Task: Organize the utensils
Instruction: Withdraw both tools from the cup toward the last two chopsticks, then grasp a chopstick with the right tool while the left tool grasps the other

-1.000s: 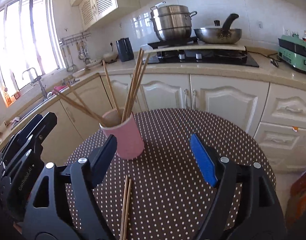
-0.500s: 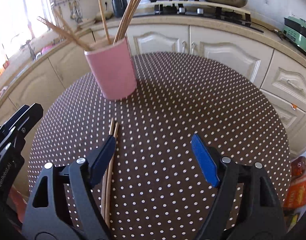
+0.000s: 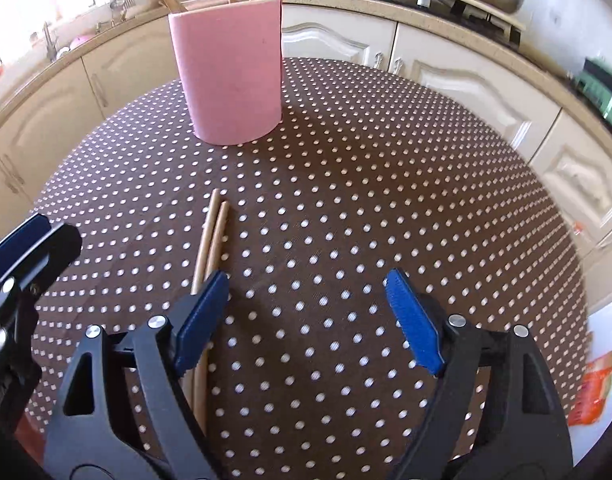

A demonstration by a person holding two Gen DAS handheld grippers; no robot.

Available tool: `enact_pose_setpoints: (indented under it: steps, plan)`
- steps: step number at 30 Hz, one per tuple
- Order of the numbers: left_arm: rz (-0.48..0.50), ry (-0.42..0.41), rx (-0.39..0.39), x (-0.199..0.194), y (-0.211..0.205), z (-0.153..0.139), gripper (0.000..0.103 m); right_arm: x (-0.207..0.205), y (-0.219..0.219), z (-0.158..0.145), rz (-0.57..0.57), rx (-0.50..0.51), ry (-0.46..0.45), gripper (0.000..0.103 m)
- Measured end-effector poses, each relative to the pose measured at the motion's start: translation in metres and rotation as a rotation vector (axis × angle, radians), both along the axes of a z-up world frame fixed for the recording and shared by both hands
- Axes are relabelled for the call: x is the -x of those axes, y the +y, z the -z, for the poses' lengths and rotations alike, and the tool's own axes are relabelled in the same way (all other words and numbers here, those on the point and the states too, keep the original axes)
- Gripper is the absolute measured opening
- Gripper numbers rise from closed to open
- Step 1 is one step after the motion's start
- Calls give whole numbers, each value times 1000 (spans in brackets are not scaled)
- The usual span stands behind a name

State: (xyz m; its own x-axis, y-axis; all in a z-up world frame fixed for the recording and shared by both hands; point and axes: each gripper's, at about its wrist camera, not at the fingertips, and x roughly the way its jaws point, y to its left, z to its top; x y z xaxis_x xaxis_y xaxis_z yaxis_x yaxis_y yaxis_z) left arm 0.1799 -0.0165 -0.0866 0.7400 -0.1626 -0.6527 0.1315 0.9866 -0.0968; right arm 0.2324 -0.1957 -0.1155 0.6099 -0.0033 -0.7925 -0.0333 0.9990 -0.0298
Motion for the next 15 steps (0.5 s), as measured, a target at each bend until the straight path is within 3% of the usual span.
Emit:
enact_pose_setpoints:
  steps: [4,13,15]
  plan:
    - [1,14,23,-3,5,2,44,0,-3,-4,7,-60,-16,81]
    - [-13,44,50,-9,15,6,44,-1,7,-3,-24,-45,24,80]
    - [-14,49,45,-10,16,6,44,-2,11,-2,-41,-21,22,74]
